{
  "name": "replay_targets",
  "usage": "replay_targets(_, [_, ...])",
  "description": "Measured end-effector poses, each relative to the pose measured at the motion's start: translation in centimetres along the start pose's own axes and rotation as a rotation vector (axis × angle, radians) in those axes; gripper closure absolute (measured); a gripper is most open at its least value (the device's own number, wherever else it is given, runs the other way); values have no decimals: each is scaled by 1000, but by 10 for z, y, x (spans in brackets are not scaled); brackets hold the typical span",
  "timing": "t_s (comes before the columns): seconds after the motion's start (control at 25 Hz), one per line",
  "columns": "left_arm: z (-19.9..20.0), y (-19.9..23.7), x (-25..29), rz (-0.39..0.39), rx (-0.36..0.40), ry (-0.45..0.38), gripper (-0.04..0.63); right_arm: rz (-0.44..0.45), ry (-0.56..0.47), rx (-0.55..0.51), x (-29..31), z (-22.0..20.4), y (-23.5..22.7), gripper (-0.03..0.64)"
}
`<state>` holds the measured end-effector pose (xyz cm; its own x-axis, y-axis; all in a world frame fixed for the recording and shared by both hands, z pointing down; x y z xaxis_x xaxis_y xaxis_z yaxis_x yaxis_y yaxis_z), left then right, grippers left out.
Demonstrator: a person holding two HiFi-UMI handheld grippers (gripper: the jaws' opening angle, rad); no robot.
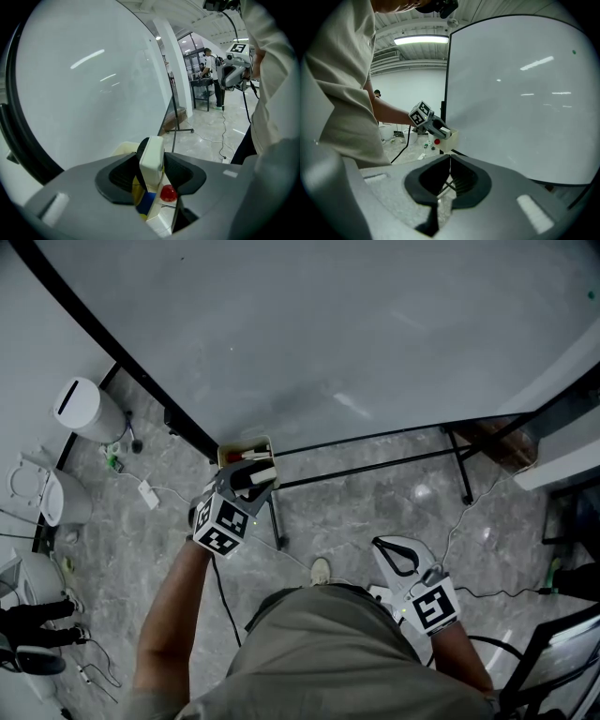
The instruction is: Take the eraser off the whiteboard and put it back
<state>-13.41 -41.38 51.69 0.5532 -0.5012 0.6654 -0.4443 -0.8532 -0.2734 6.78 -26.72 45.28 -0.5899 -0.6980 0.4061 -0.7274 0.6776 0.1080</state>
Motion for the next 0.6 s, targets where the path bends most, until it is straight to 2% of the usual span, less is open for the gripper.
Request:
replay_targets(0.36, [5, -4, -29, 98, -23, -36, 344, 50, -8, 11, 4, -2, 7, 613])
replay_targets(0.48, [14, -5, -63, 178, -85, -114, 342, 84, -10, 3, 8, -2, 15, 614])
replay_targets(0.6, [27, -16, -105, 228, -190, -235, 344, 109, -26, -17, 9, 1, 27, 612])
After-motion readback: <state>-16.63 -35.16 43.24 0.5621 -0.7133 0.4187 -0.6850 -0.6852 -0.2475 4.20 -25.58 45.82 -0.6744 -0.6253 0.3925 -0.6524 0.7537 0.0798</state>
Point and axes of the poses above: the fingertips, and each gripper's own axes: x forward along the fingers, y to its left, z out of its top, the point moved 1 cm from there along -x, backward along the fingers, and after that the axes turned 6 degrees about -z, right-handed, at the moved point
